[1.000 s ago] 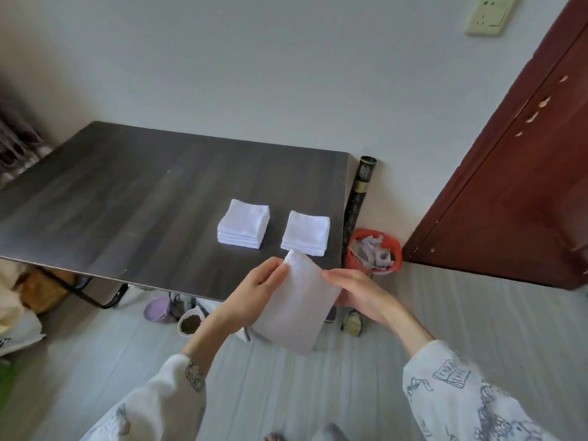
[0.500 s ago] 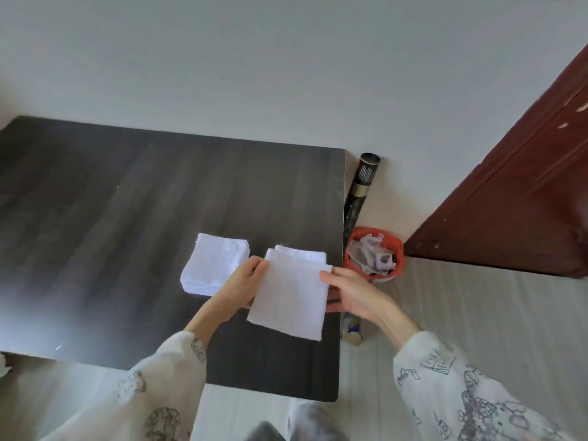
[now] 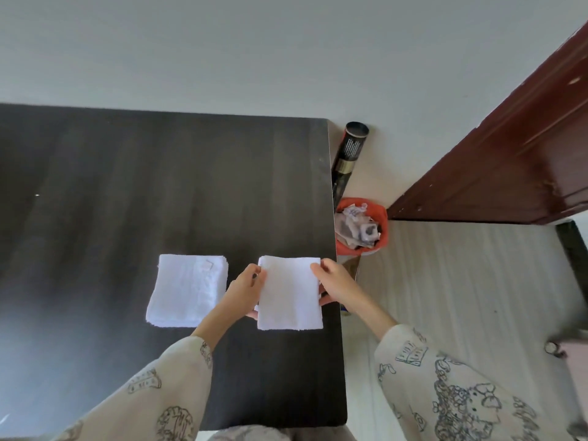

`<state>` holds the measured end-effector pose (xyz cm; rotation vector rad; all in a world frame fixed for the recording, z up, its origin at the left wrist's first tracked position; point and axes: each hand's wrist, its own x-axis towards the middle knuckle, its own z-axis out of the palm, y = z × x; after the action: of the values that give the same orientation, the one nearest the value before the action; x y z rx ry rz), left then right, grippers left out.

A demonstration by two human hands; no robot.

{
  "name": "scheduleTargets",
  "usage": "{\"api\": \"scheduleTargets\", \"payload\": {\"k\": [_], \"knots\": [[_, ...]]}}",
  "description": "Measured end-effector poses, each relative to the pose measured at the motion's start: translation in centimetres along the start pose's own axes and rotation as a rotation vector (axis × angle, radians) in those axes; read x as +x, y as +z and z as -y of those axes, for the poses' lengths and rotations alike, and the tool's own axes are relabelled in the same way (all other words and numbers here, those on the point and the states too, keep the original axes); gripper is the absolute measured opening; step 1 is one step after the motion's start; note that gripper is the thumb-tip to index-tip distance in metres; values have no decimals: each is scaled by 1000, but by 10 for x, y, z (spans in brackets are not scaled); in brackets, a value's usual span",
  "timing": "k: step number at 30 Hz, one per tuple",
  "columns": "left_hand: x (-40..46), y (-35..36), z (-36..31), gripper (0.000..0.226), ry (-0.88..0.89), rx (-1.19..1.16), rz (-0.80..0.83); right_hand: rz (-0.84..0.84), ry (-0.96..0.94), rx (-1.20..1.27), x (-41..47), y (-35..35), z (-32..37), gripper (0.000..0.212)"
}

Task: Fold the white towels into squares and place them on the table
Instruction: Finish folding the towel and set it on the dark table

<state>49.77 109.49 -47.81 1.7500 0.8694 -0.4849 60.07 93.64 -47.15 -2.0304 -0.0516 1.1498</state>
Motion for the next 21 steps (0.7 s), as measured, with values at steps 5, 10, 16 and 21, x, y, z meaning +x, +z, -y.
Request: {"api": "scheduleTargets", "payload": {"k": [5, 10, 16, 21], "knots": [[12, -1, 4, 29, -20, 42, 15, -73, 30, -141, 13, 7, -7, 32], [20, 1, 7, 32, -44, 61, 22, -172, 2, -264, 19, 10, -13, 30], [27, 3, 9, 28, -12, 67, -18, -241, -16, -312, 24, 11, -15, 31], [29, 6, 12, 27, -2, 92, -28, -265, -3, -338, 28, 15, -19, 29]]}}
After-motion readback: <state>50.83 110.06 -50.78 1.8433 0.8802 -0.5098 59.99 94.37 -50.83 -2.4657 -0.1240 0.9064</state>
